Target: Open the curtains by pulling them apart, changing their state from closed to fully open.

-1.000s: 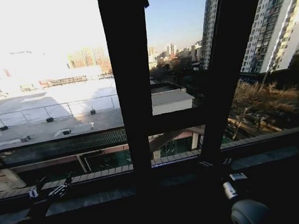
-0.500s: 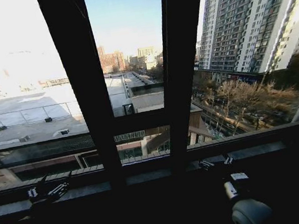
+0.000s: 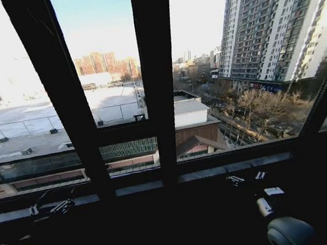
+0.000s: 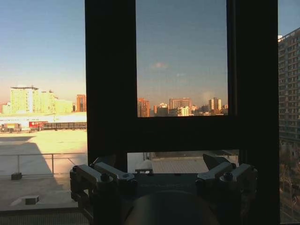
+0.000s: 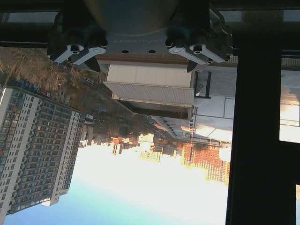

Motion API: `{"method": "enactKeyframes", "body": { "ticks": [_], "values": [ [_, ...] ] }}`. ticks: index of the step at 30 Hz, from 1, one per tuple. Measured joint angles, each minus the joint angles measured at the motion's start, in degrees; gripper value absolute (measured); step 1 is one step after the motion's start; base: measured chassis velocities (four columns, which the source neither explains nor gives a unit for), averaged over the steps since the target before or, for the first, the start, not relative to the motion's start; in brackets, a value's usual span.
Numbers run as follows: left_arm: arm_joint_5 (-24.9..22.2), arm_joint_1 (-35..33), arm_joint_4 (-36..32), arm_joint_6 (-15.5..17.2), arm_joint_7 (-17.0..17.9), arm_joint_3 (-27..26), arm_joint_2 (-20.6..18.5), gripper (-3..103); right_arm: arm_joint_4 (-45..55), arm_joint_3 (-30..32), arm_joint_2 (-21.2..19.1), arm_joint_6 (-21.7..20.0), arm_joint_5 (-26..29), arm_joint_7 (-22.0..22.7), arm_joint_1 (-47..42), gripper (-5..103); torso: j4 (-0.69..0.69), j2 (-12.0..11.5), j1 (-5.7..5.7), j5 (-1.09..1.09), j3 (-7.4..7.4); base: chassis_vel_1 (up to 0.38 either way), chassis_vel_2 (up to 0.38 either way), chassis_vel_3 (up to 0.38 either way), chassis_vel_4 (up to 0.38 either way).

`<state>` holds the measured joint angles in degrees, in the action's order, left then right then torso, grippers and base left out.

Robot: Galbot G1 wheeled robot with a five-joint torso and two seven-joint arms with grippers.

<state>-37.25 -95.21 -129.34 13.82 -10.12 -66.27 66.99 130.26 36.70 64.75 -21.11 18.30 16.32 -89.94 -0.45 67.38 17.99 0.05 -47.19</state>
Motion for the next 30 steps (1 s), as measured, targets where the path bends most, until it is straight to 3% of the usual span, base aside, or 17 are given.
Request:
{"method": "enactKeyframes", "body": {
  "ticks": [17,30],
  "values": [
    [0.35,0.84,0.0,0.64,0.05,0.1,-0.06,100,-0.09,-0.98,0.45,0.17,-2.13,-0.74,-0.69,100,0.01,0.01,0.0,-0.02,0.0,-0.045,-0.376,0.047,0.369],
    [0.36,0.76,-0.01,0.43,0.04,-0.1,-0.03,100,0.06,-1.92,0.57,0.17,-2.81,-0.42,-0.31,100,0.01,-0.01,0.03,-0.06,0.0,0.265,-0.309,-0.258,0.31]
  ]
}}
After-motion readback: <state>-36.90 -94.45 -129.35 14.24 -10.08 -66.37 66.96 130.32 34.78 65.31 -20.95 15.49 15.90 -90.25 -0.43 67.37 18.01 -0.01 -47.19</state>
